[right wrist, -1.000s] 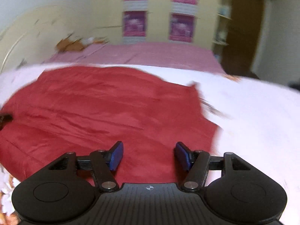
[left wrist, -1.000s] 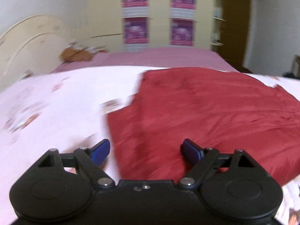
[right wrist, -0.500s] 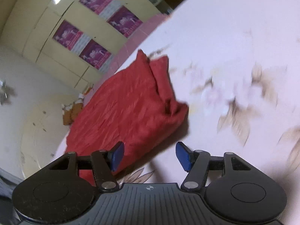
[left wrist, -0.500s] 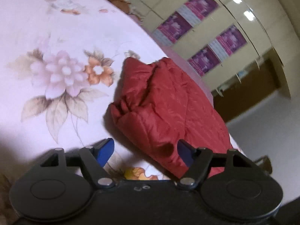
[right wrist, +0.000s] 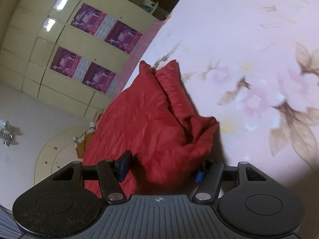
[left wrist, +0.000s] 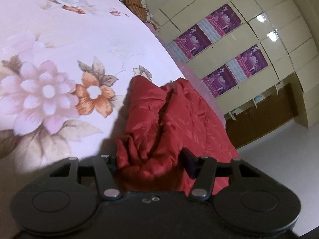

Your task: Fold large clothes

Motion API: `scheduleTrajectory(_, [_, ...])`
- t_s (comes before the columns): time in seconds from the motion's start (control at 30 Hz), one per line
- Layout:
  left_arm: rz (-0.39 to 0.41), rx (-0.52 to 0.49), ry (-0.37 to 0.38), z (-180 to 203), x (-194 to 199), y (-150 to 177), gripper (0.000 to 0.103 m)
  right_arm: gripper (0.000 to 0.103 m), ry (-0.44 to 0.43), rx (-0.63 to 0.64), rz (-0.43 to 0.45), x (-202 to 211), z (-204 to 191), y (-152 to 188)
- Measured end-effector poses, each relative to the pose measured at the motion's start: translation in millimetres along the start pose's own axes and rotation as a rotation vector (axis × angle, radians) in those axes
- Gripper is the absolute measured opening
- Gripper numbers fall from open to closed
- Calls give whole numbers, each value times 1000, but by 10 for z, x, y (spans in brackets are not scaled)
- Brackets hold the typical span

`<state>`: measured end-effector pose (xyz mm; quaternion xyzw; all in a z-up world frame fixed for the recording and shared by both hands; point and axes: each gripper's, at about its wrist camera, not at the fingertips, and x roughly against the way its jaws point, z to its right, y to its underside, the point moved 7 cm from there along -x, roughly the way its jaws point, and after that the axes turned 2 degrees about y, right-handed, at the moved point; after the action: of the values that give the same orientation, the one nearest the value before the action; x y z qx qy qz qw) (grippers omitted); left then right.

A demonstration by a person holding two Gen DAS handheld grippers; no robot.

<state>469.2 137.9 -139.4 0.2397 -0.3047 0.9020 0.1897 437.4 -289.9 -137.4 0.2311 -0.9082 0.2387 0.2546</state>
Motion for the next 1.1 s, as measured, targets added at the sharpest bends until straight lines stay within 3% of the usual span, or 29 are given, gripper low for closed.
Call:
scheduleTrajectory(0.07, [-7, -25, -13, 25, -47, -10, 50, 43, 31, 27, -5, -102, -11, -12])
scheduleTrajectory(0.23, [-24, -161, -80, 183, -47, -4, 31, 26, 50, 73, -19, -160, -47, -14])
scheduleTrajectory(0.33, [-20, -226, -107, 277, 15, 11, 25, 18, 63, 121, -12, -125, -138, -8])
scheduleTrajectory(0.6, [-19, -293, -119, 383, 166, 1, 22, 15, 89, 187, -22, -13, -255, -8])
scheduleTrajectory(1.1, [-25, -280, -105, 319, 675, 231, 21, 15, 104, 199, -39, 444, -260, 147])
